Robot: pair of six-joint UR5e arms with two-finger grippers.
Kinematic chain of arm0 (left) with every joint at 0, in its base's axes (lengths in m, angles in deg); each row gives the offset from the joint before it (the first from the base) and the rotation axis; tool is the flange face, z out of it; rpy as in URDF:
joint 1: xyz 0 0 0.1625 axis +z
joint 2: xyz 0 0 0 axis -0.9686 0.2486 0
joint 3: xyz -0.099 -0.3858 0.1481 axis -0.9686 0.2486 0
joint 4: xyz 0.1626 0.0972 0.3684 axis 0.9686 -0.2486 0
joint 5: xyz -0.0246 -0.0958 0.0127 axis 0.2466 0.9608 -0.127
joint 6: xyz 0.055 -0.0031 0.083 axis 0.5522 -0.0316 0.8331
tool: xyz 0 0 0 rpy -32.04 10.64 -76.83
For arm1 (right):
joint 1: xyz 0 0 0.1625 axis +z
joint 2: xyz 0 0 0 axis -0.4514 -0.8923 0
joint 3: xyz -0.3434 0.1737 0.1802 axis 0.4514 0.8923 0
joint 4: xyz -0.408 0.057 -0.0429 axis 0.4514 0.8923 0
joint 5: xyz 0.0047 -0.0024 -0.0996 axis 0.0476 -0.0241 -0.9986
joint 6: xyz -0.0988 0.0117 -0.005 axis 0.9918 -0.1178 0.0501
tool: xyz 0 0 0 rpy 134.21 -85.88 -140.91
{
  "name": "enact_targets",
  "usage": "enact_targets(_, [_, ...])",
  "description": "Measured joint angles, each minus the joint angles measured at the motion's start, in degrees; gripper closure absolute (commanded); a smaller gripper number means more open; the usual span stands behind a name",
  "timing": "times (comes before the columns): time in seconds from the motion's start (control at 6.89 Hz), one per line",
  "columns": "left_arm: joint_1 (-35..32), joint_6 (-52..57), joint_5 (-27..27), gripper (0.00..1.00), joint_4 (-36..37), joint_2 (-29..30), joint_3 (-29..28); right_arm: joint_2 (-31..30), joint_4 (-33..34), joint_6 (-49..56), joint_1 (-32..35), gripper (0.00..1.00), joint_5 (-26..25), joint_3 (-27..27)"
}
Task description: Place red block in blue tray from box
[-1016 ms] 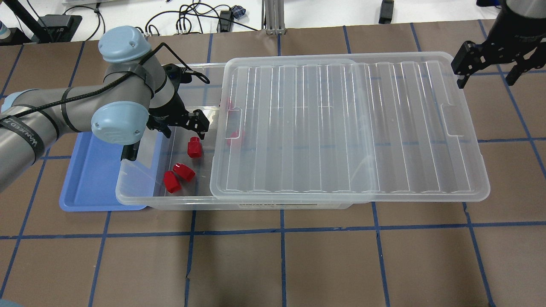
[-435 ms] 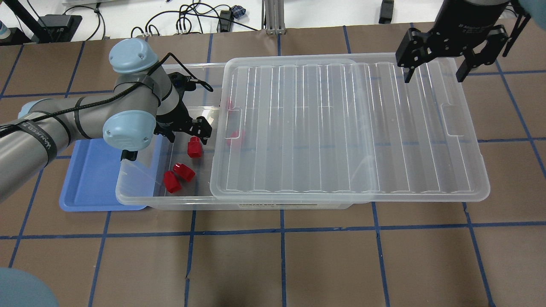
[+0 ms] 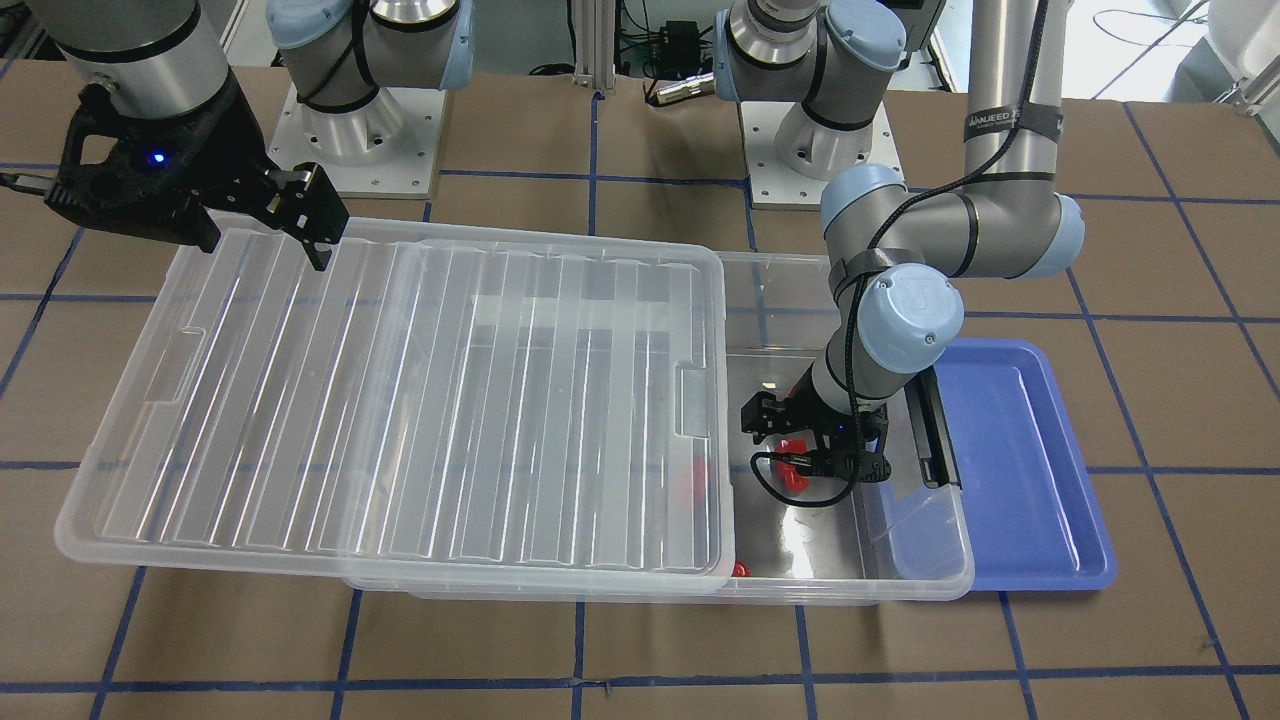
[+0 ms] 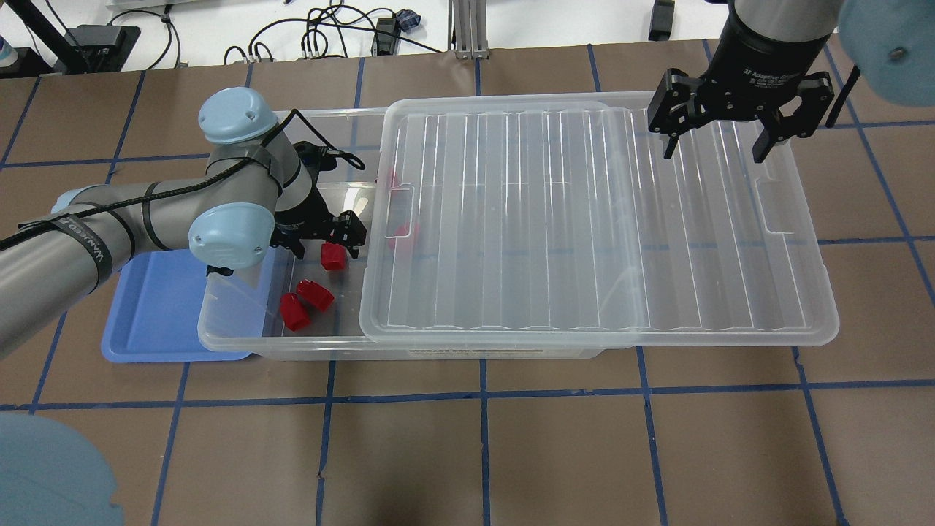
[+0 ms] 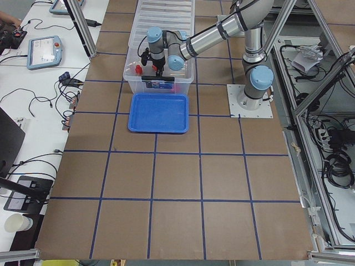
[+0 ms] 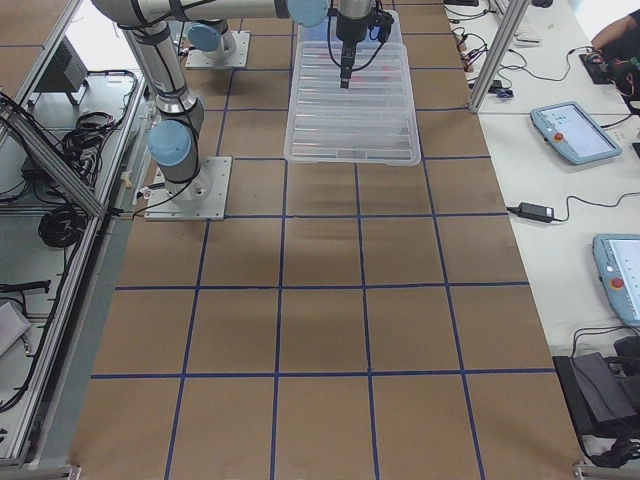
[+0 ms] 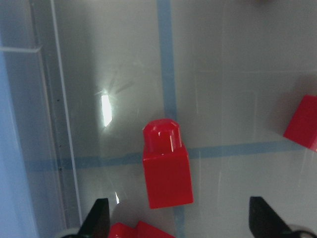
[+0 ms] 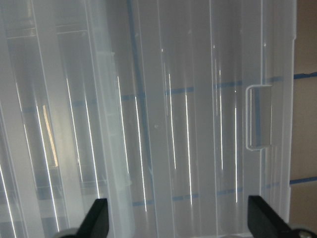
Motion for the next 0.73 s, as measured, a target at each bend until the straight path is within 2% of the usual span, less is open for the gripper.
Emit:
enact_targets(0.29, [0.02,-0.2,-0.03,0.51,1.82,1.92,-0.02,-0.14,1.06,-0.12,0.16,0.0,0.49,-0.33])
enact_targets(0.44, [0.02,-0.19,-0.07,0.74,2.48,2.66,-0.06,-0.17,1.16,-0.05,0.19,0.0,1.1,-0.35])
enact_targets(0.58, [0.02,-0.27,-0.07,0.88,2.75,3.0,-0.07,-0.17,1.18,0.08,0.19,0.0,1.39,-0.4])
enact_targets(0.73, [-0.07,-1.13,-0.22,0.89,2.67,3.07,-0.13,-0.13,1.34,0.2,0.18,0.0,1.47,-0.46])
